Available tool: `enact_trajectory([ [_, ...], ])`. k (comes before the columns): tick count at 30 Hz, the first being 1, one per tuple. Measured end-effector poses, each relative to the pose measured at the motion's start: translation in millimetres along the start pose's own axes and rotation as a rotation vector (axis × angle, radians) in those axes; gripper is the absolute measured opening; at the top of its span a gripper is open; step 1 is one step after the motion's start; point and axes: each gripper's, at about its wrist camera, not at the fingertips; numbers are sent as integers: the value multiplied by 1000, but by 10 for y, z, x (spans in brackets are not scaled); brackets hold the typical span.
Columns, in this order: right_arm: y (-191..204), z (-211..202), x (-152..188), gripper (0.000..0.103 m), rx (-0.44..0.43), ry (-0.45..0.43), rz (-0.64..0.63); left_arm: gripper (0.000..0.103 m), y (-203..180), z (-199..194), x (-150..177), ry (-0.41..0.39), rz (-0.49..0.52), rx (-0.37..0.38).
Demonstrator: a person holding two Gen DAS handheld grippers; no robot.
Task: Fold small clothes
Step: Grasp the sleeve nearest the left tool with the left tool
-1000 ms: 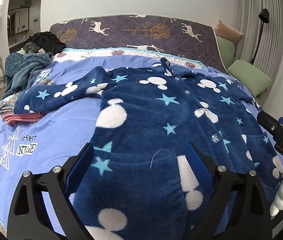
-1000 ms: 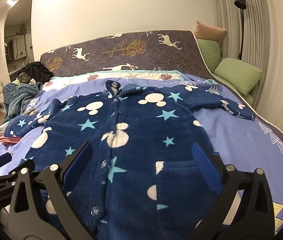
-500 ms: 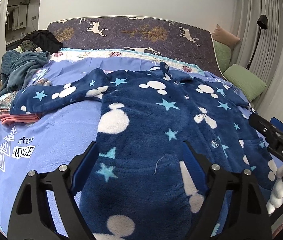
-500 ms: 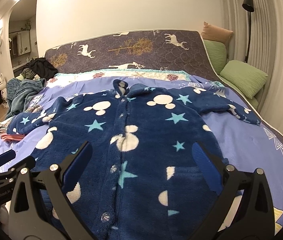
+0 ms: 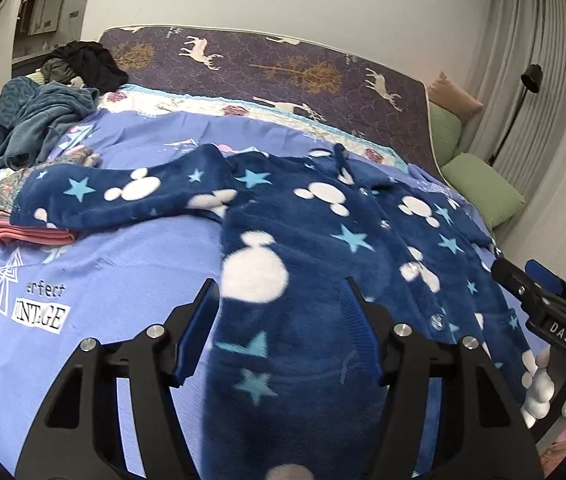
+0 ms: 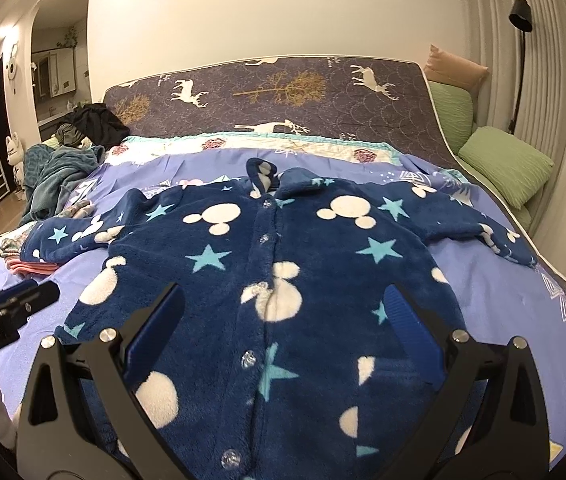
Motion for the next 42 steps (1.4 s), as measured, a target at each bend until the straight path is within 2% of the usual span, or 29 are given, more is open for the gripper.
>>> enact_trajectory([
  [6, 59, 118, -58, 101, 1, 11, -32, 64, 292, 105, -132, 27, -74, -3],
  [9, 37, 188, -57, 101, 16, 26, -35, 64, 654, 204, -214, 45, -174, -17],
  [13, -51, 300, -57, 101, 35, 56, -17, 61, 1356, 292, -356, 12, -336, -22],
  [15, -124, 365, -62, 101, 43, 73, 5, 60, 1800, 351, -415, -2, -436, -83],
  [20, -234, 483, -50, 101, 69, 96, 40, 60, 2810, 549, -418, -14, -695, -148],
  [23, -258, 573, -26, 101, 79, 121, 35, 58, 3205, 712, -424, -6, -777, -196],
  [27, -261, 638, -19, 101, 84, 133, 26, 56, 3596, 956, -435, 16, -896, -171],
  [30, -283, 651, -30, 101, 87, 129, 31, 56, 3752, 1074, -460, -6, -973, -150],
  [31, -289, 656, -32, 101, 89, 127, 32, 54, 3758, 1081, -464, -16, -982, -142],
  [33, -300, 657, -32, 101, 94, 128, 34, 32, 3772, 1088, -513, -47, -988, -98],
  [34, -312, 661, -27, 101, 94, 130, 36, 29, 3763, 1091, -548, -48, -988, -95],
  [36, -343, 667, -10, 101, 94, 134, 43, 9, 3701, 1072, -621, -55, -963, -96],
  [42, -457, 655, 37, 101, 87, 133, 75, 6, 3417, 785, -976, -140, -828, -93],
])
Point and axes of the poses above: each gripper's, at about its wrist camera, not at the fingertips, and z roughly the way its jaws point, y to its left, x to its underside, and after that the axes turned 4 degrees about -z, right-handed
